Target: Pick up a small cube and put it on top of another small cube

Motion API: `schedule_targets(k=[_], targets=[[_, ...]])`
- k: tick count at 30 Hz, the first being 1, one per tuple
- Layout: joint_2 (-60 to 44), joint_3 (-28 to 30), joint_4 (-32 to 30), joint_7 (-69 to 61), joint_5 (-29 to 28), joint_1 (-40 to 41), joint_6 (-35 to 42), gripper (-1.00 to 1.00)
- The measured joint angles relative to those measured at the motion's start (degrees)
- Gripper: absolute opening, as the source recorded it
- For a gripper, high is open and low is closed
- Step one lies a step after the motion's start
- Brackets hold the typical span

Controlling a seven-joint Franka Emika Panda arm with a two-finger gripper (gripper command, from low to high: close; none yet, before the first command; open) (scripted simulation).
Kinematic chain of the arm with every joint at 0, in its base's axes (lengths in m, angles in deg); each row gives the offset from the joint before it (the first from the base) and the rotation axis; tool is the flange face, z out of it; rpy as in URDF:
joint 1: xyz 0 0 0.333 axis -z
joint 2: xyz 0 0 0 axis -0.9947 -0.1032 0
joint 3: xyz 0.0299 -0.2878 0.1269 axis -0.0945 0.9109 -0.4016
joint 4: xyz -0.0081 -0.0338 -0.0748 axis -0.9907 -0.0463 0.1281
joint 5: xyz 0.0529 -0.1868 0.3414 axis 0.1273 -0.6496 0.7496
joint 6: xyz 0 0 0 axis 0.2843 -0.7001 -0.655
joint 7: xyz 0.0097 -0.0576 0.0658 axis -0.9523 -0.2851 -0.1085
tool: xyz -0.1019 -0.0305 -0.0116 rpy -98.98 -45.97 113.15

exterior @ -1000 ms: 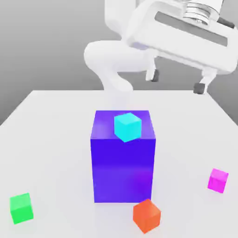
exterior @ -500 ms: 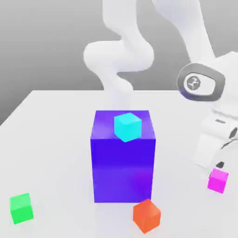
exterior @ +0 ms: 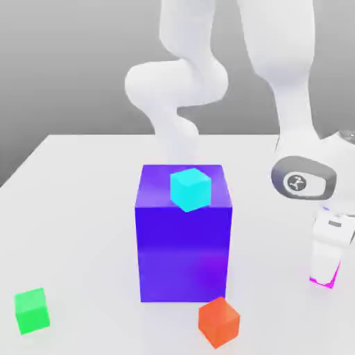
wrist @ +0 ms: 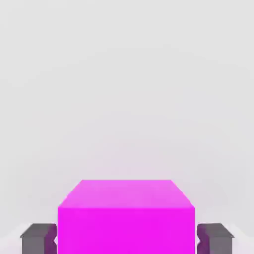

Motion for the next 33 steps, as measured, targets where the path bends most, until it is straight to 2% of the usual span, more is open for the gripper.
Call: schedule_targets(k=[3, 10, 12, 26, 33], targets=[[-0.01, 0.03, 0.0, 0.13, -0.11, -0.01, -0.05, -1.0], [9.82, -11.18, -3.2, -10.27, 13.61, 8.41, 5.94, -1.0], [11.0, -11.81, -2.09, -11.04, 16.38, 10.11, 7.78, -1.0], [13.17, 7.12, 6.21, 9.34, 30.19, 26.99, 14.87, -1.0], [15.44, 17.14, 6.0, 20.97, 35.55, 35.59, 15.86, -1.0]])
